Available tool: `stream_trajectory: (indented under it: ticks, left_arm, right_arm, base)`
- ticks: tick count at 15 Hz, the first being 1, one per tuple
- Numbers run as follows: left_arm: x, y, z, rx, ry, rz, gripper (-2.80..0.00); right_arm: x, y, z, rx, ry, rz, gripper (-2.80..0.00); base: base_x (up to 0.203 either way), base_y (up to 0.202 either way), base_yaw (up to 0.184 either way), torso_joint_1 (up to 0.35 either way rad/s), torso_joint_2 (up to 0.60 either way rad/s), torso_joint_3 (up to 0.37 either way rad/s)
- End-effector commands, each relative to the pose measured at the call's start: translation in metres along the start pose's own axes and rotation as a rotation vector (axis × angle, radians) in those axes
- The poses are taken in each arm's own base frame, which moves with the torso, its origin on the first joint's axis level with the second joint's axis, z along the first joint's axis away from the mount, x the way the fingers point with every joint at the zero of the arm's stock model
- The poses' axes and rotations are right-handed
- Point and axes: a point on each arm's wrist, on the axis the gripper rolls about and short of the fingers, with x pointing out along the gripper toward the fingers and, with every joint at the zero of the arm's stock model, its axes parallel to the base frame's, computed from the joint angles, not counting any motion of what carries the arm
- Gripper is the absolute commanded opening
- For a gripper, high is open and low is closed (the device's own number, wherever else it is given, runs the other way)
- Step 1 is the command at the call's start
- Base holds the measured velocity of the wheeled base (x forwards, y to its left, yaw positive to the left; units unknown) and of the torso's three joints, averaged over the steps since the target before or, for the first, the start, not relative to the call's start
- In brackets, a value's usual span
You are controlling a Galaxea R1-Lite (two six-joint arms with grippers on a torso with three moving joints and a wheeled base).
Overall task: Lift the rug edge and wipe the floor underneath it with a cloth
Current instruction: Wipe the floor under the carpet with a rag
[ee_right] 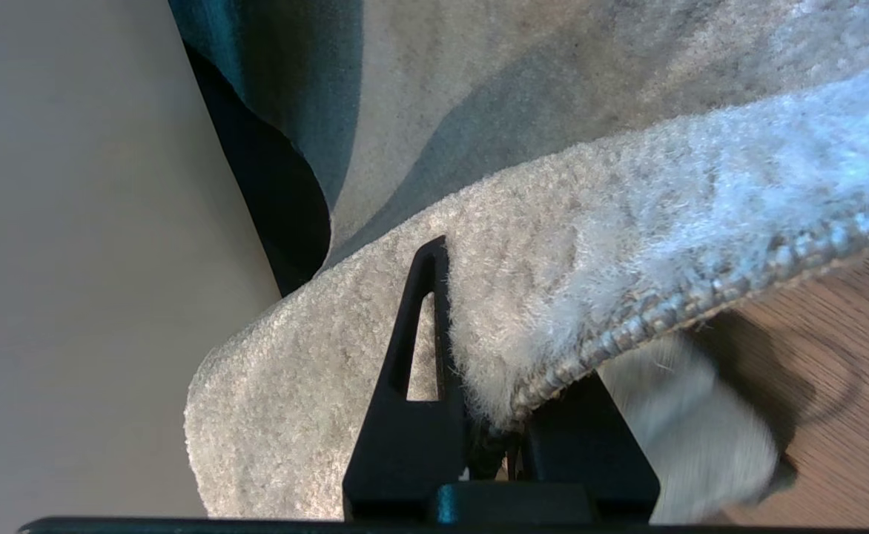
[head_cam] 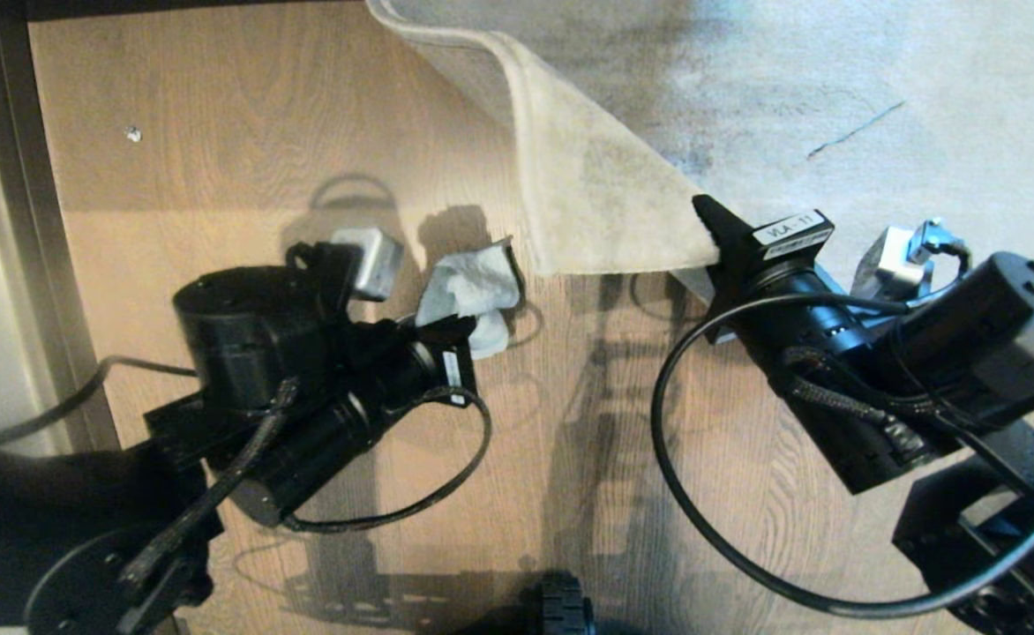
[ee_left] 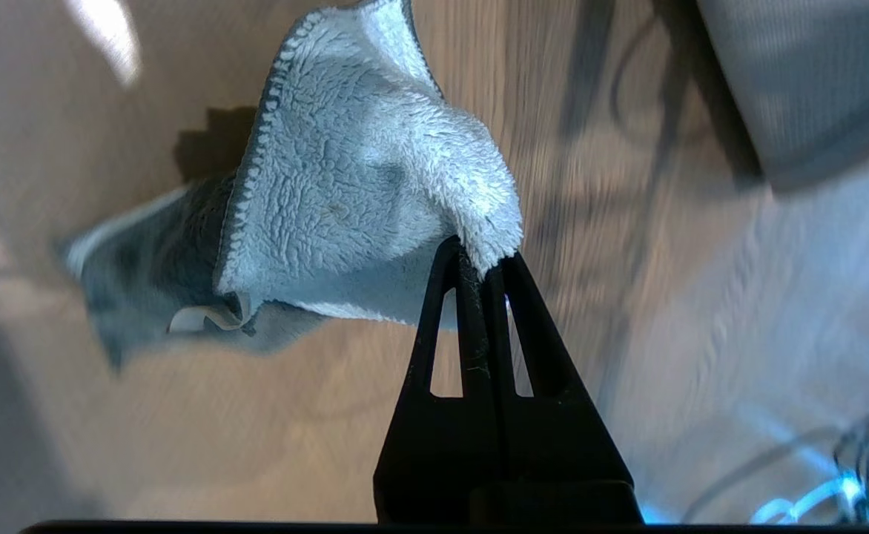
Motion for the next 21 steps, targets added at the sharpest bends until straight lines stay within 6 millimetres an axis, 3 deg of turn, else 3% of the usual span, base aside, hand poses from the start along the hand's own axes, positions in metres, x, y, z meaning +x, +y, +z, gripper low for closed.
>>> stream_trajectory:
  ticks: [1, 3, 6, 10, 15, 18, 21]
  left_arm:
    - [0.035, -0.005, -0.005, -0.013, -0.012, 0.034, -2.8]
    - [0.053, 0.0, 0.006, -0.052, -0.072, 0.107, -2.8]
    - [0.071, 0.032, 0.035, -0.083, -0.184, 0.22, -2.8]
    - [0.07, 0.084, 0.073, -0.095, -0.311, 0.355, -2.8]
    - [0.022, 0.151, 0.109, -0.081, -0.417, 0.548, -2.8]
    - [-0.016, 0.165, 0.107, -0.071, -0.407, 0.603, -2.8]
    - [-0.053, 0.164, 0.092, -0.072, -0.369, 0.644, -2.8]
  right_arm:
    - [0.0, 0.002, 0.001, 0.023, -0.017, 0.033, -2.8]
    - [0.0, 0.001, 0.0, 0.022, -0.016, 0.031, -2.8]
    - [0.001, 0.0, 0.0, 0.02, -0.015, 0.027, -2.8]
    - [0.001, -0.001, -0.001, 0.022, -0.014, 0.027, -2.8]
    - [0.001, -0.002, -0.002, 0.02, -0.011, 0.024, -2.8]
    - [0.001, -0.002, -0.002, 0.019, -0.01, 0.022, -2.8]
    - [0.002, -0.002, -0.002, 0.023, -0.007, 0.027, -2.8]
  base:
    - [0.0, 0.0, 0.0, 0.0, 0.0, 0.0]
    - [0.0, 0.0, 0.0, 0.0, 0.0, 0.0]
    - [0.0, 0.0, 0.0, 0.0, 0.0, 0.0]
    - [0.0, 0.0, 0.0, 0.0, 0.0, 0.0]
    - [0.0, 0.0, 0.0, 0.0, 0.0, 0.0]
    - [0.0, 0.0, 0.0, 0.0, 0.0, 0.0]
    - [0.0, 0.0, 0.0, 0.0, 0.0, 0.0]
